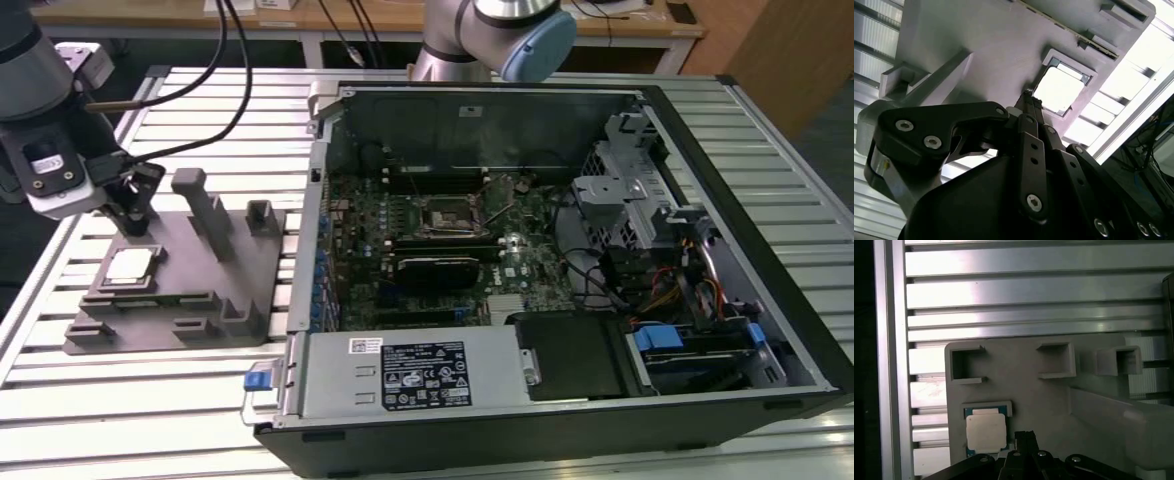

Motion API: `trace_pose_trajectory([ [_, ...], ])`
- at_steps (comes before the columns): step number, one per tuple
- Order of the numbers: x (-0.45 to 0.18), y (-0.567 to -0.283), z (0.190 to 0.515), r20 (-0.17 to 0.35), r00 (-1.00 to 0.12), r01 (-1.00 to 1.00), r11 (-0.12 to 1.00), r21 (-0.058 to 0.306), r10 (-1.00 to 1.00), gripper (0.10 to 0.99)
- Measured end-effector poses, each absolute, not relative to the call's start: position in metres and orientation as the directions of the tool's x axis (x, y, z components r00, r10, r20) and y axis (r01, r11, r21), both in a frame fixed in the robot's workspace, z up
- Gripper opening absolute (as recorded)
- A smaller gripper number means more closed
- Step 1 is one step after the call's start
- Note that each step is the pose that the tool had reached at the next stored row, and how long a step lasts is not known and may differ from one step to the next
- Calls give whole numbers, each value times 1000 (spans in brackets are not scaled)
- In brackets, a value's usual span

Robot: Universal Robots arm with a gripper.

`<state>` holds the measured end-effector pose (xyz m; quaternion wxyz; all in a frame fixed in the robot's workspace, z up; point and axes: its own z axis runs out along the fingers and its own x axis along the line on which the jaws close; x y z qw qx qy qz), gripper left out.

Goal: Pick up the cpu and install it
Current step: 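Pick up the cpu and move it towards the insertion slot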

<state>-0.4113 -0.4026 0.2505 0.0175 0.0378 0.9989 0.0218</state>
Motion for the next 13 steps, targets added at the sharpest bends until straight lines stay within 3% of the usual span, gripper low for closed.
trace_pose_trajectory([
  [13,-414,-403,241,-33,-997,75,996,45,76,106],
])
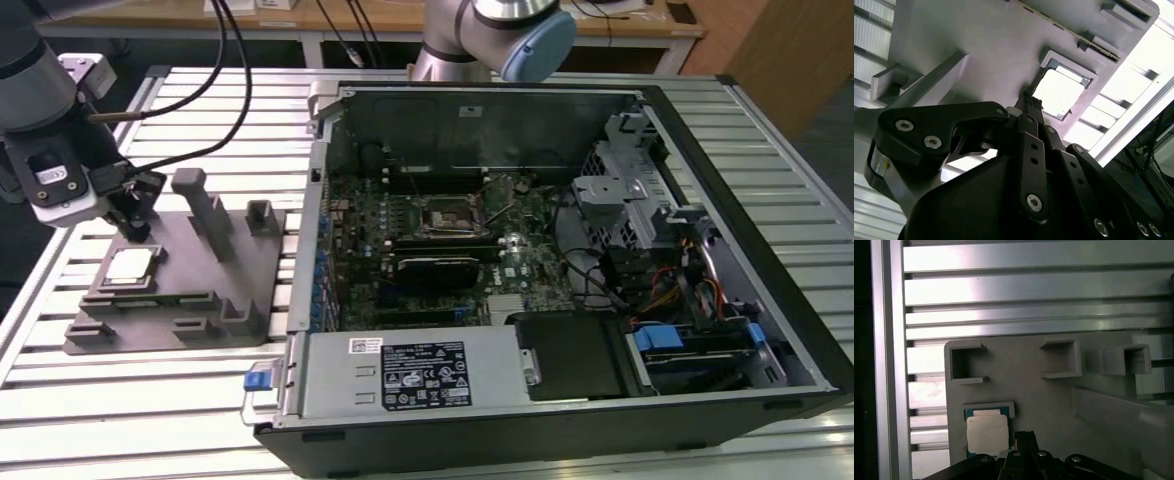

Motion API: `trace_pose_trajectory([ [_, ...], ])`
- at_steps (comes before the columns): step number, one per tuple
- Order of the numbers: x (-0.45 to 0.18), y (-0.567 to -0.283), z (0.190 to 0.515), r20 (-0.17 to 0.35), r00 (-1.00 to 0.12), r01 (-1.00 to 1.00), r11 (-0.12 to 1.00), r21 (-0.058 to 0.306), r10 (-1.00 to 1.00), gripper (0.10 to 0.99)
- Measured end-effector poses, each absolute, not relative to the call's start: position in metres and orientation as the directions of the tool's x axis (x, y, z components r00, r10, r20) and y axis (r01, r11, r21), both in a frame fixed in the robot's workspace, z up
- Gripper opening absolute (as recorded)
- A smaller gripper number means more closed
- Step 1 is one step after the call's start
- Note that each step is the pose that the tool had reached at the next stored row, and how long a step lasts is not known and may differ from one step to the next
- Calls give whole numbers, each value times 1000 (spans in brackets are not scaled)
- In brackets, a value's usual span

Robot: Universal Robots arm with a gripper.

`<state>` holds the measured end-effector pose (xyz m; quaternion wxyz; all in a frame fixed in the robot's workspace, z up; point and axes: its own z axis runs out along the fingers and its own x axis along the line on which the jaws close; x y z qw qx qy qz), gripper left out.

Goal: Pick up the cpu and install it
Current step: 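Pick up the cpu and move it towards the insertion slot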

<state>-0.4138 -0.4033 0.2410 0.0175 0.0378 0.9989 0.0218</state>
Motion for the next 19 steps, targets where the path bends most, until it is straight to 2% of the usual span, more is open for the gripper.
trace_pose_trajectory([
  [19,-427,-407,222,-33,-997,75,996,45,76,106],
])
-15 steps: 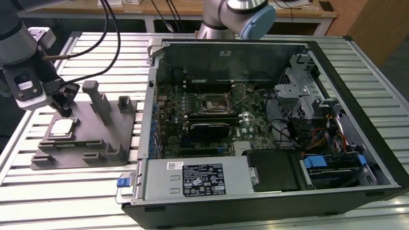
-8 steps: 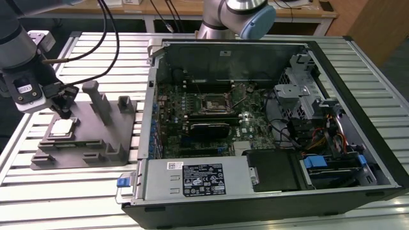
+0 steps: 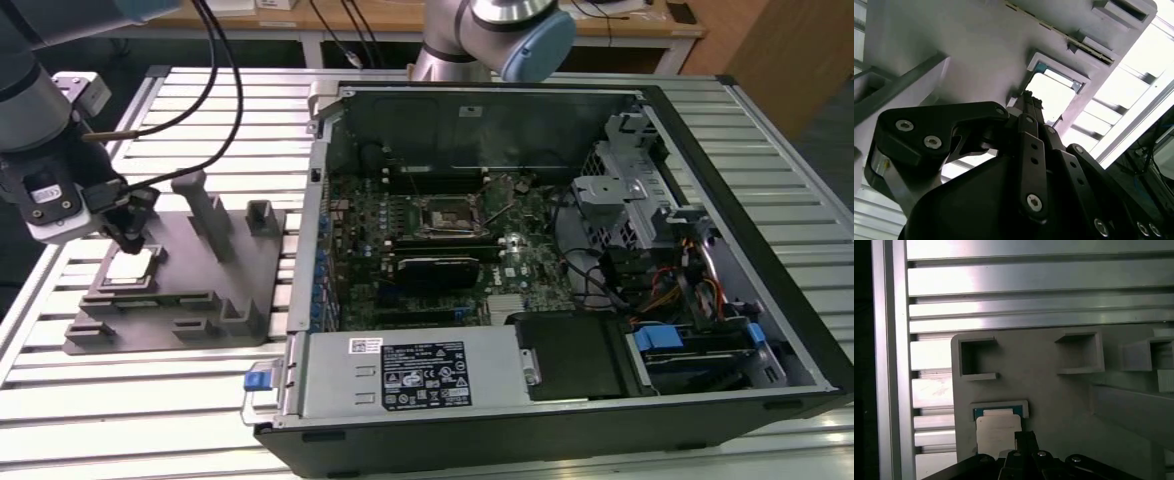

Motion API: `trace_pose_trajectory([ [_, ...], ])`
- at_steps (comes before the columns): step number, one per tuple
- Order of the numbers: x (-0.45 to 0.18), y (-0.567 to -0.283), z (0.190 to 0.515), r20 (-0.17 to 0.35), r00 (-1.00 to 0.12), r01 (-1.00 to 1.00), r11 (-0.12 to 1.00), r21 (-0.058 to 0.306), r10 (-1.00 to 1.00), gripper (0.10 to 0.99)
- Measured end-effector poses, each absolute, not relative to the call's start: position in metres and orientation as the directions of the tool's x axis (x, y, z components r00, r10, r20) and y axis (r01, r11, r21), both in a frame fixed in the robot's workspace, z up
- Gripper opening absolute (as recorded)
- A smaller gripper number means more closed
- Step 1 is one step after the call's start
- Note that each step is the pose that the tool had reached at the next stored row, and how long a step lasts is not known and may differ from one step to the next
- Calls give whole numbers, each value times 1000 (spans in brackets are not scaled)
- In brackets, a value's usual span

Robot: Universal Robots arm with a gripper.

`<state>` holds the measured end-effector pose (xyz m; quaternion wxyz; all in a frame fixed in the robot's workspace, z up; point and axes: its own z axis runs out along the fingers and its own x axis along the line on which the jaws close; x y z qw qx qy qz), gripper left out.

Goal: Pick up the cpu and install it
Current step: 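Pick up the cpu and move it towards the insertion slot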

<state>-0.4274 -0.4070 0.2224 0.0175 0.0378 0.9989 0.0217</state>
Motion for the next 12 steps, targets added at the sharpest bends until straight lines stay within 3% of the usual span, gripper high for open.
trace_pose_trajectory([
  [12,-439,-411,210,-33,-997,75,996,45,76,106],
])
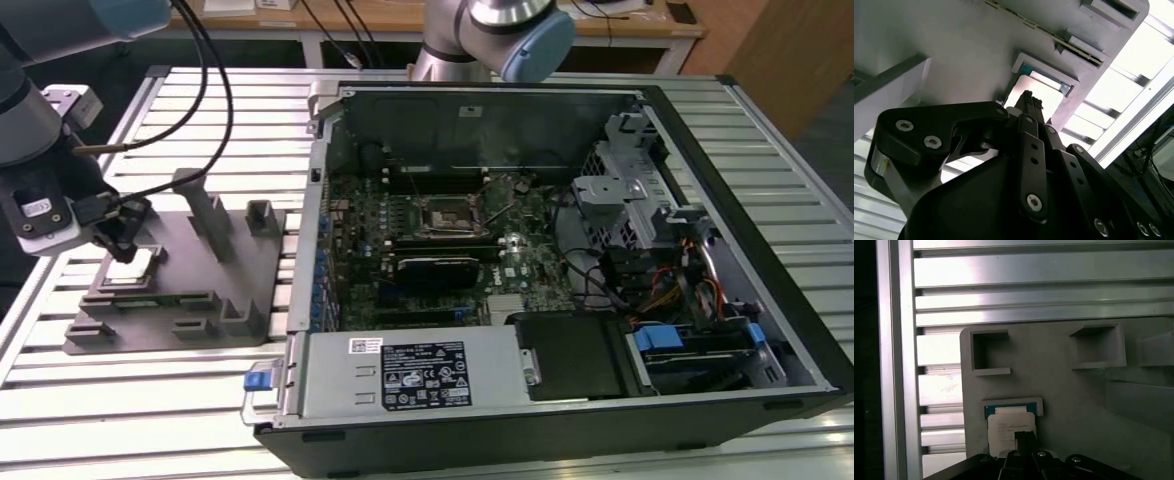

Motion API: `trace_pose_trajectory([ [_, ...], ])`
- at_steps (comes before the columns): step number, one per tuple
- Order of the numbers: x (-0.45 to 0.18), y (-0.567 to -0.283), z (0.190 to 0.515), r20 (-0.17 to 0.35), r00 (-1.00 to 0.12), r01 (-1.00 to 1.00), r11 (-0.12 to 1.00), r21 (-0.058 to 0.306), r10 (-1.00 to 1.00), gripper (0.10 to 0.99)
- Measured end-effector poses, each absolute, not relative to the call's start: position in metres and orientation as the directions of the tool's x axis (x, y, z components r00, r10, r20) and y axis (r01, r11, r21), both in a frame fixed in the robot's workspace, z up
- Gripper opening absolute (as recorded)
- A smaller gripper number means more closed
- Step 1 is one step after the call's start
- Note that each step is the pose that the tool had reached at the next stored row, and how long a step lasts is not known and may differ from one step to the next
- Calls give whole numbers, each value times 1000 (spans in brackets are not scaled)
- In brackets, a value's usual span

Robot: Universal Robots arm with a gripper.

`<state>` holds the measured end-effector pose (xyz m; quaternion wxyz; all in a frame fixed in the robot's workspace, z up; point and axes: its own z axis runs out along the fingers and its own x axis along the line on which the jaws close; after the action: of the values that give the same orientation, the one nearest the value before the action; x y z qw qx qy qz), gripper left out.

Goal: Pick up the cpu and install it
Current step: 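Pick up the cpu and move it towards the insertion slot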

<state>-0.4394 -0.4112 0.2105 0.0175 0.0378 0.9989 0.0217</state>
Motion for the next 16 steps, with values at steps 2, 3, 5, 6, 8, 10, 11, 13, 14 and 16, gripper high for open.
trace_pose_trajectory([
  [2,-440,-412,208,-33,-997,74,996,45,76,106],
  [3,-440,-412,207,-34,-997,74,996,45,75,106],
  [5,-441,-413,204,-33,-997,71,996,45,72,106],
  [6,-441,-413,203,-33,-997,69,997,45,70,106],
  [8,-441,-413,201,-33,-997,64,997,45,66,106],
  [10,-442,-414,200,-33,-997,61,997,45,63,106],
  [11,-442,-414,199,-33,-998,60,997,45,62,106],
  [13,-443,-414,198,-33,-998,59,997,45,60,106],
  [14,-443,-414,198,-33,-998,58,997,45,59,106],
  [16,-443,-414,198,-33,-998,57,997,45,59,106],
])
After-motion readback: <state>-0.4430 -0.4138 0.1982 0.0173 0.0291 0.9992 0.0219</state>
